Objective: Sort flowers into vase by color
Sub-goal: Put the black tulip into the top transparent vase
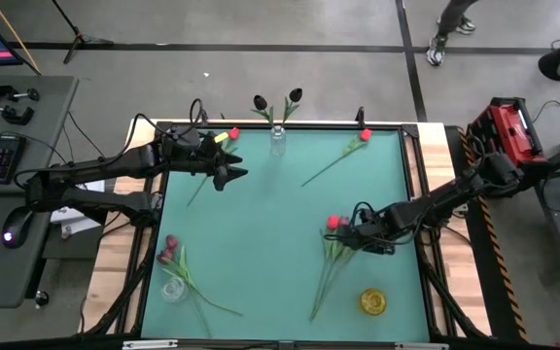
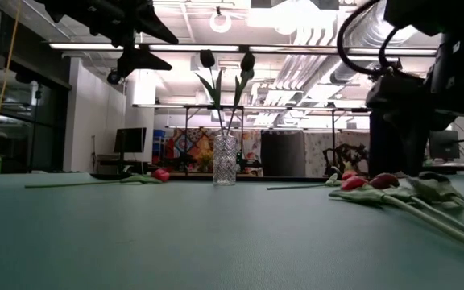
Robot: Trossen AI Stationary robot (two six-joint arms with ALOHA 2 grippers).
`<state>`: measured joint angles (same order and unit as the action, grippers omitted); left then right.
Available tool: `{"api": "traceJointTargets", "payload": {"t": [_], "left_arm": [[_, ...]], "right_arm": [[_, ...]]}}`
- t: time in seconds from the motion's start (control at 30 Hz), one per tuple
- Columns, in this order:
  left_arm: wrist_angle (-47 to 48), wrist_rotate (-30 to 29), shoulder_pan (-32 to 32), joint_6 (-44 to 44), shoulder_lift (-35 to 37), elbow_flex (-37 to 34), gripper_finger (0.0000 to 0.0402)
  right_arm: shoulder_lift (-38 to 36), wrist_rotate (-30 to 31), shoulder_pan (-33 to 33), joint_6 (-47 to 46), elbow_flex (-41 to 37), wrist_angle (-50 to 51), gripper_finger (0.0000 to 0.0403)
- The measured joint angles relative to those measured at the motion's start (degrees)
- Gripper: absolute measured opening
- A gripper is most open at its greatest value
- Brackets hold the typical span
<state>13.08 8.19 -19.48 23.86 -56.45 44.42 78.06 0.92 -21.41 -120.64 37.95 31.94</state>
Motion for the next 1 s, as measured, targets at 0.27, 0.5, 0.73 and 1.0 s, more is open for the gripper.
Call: {"api": "traceJointTargets", "payload": {"t": [0.27, 0.5, 0.73, 1.0], "left_arm": [[0.0, 0.0, 0.0, -0.3, 0.0, 0.0, 0.0275], [0.0, 0.0, 0.0, -0.6, 0.0, 0.0, 0.0275], [0.0, 0.0, 0.0, -0.6, 0.0, 0.0, 0.0275], [-0.1, 0.0, -0.1, -0.6, 0.0, 0.0, 0.0275]], "right_arm": [[0.0, -2.1, -1.9, -0.6, 0.0, -1.3, 0.0309], [2.2, -2.5, -2.7, -3.9, 0.0, -1.8, 0.0309], [8.5, -4.4, -2.6, -3.4, 0.7, -6.0, 0.0307], [9.3, -5.7, -2.5, -4.0, 1.4, 0.4, 0.0205]]}}
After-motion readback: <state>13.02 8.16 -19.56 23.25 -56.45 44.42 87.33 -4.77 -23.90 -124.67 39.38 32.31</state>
